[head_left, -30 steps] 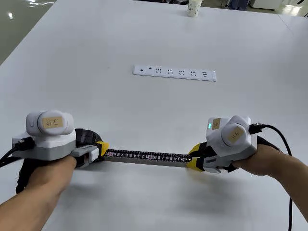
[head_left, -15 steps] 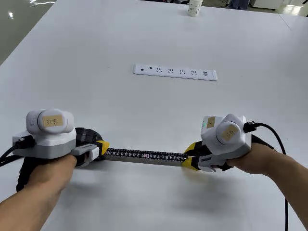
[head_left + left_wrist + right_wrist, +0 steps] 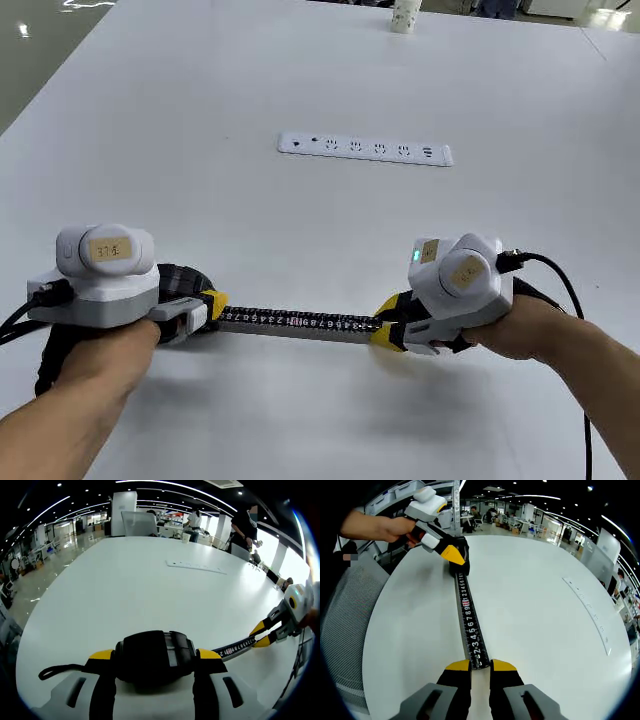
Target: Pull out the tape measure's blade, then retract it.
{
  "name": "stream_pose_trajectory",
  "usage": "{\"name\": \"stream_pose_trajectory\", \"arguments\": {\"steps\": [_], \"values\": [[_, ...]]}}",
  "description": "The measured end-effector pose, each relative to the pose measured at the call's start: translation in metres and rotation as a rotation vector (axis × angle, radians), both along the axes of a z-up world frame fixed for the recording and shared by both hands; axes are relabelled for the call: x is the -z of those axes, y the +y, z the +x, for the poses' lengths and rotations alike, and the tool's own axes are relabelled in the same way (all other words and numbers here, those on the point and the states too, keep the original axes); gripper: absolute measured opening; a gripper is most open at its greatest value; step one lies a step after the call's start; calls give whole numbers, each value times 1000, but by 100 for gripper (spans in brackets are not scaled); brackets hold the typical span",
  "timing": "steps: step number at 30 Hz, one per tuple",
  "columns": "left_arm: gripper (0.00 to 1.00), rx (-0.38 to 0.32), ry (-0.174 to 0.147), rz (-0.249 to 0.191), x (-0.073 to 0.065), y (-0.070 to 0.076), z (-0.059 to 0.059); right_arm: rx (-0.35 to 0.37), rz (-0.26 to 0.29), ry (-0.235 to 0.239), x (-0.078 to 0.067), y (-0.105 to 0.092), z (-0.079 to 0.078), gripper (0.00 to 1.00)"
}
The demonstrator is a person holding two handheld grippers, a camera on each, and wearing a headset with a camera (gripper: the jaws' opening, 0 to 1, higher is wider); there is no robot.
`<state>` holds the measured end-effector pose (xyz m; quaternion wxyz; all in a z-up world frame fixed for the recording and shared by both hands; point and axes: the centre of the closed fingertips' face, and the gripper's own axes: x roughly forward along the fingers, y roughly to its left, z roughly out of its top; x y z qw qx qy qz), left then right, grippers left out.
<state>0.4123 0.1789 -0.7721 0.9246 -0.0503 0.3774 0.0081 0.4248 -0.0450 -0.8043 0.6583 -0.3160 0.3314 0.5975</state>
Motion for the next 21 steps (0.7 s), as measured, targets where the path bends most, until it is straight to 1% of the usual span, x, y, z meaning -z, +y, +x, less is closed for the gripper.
{"name": "stream_pose_trajectory", "arguments": {"steps": [7, 21], "values": [[57, 1, 1, -3, 0, 0, 0, 1, 1, -1, 0, 2, 0, 9], [57, 2, 2, -7, 0, 0, 0, 2, 16, 6, 0, 14, -2, 9]]}}
